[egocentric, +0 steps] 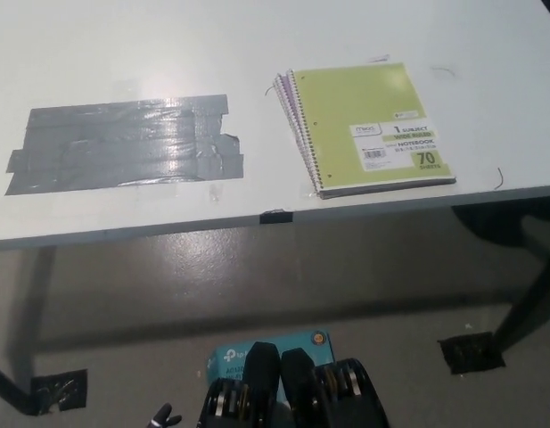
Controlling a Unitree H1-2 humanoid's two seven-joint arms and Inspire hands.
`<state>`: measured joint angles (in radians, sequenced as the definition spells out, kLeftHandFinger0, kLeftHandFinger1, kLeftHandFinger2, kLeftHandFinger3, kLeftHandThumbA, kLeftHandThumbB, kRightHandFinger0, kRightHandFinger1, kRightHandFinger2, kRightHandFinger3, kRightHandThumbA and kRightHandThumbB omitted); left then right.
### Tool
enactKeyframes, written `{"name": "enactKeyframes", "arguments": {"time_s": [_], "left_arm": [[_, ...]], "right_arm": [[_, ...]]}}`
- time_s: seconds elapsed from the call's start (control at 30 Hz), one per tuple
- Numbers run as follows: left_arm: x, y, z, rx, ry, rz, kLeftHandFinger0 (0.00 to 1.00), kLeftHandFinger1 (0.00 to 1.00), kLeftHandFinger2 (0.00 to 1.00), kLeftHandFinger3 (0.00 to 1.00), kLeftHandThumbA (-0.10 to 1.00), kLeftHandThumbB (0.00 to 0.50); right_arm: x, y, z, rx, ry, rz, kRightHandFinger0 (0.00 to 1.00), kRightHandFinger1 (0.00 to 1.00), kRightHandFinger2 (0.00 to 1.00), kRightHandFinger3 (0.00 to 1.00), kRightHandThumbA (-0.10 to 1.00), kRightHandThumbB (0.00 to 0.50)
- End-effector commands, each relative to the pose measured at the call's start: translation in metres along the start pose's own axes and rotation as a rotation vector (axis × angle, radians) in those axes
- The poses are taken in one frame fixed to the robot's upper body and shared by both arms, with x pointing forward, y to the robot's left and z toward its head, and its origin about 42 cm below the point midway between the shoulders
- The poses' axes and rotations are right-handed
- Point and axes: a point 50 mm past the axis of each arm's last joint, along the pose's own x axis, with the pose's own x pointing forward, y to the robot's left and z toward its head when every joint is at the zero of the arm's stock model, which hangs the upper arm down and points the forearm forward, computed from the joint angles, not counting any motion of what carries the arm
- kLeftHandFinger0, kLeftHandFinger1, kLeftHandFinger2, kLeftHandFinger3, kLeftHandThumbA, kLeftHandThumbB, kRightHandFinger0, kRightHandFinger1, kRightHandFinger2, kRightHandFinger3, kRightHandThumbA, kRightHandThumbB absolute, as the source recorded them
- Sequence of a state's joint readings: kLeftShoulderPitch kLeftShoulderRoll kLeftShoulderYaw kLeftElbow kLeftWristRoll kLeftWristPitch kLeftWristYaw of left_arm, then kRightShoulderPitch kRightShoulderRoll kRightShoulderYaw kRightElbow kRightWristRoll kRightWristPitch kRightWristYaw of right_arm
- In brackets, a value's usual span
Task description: The robot uses its right hand to align two notebooks stacked together until they are fully overlapped
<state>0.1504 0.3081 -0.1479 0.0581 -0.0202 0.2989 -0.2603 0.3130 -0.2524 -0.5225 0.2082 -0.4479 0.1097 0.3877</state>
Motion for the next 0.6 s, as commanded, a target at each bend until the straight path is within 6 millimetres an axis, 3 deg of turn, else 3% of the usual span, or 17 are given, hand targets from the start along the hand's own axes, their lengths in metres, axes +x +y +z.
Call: {"name": "enactKeyframes", "arguments": {"time_s": [0.0,0.17,0.27,0.37,0.57], "left_arm": [[-0.002,0.006,0.003,0.044,-0.041,-0.019,0.54,0.46,0.50,0.95,1.00,0.500],[0.001,0.007,0.003,0.026,-0.036,-0.015,0.47,0.45,0.50,0.93,1.00,0.500],[0.004,0.009,0.004,0.041,-0.031,-0.015,0.49,0.48,0.53,0.96,1.00,0.500],[0.005,0.012,0.006,0.003,-0.025,-0.003,0.45,0.45,0.50,0.97,1.00,0.500],[0.004,0.017,0.000,0.028,-0.005,0.014,0.48,0.46,0.49,0.96,1.00,0.500]], "right_arm": [[0.002,-0.021,0.005,-0.133,-0.106,-0.071,1.00,1.00,1.00,1.00,0.40,0.198],[-0.001,-0.024,0.015,-0.174,-0.120,-0.037,1.00,1.00,1.00,1.00,0.38,0.211],[-0.001,-0.027,0.020,-0.222,-0.116,-0.025,1.00,1.00,1.00,1.00,0.41,0.188],[0.011,-0.026,0.026,-0.233,-0.108,-0.009,1.00,1.00,1.00,1.00,0.37,0.188],[0.008,-0.020,0.039,-0.292,-0.122,0.028,1.00,1.00,1.00,1.00,0.46,0.201]]}}
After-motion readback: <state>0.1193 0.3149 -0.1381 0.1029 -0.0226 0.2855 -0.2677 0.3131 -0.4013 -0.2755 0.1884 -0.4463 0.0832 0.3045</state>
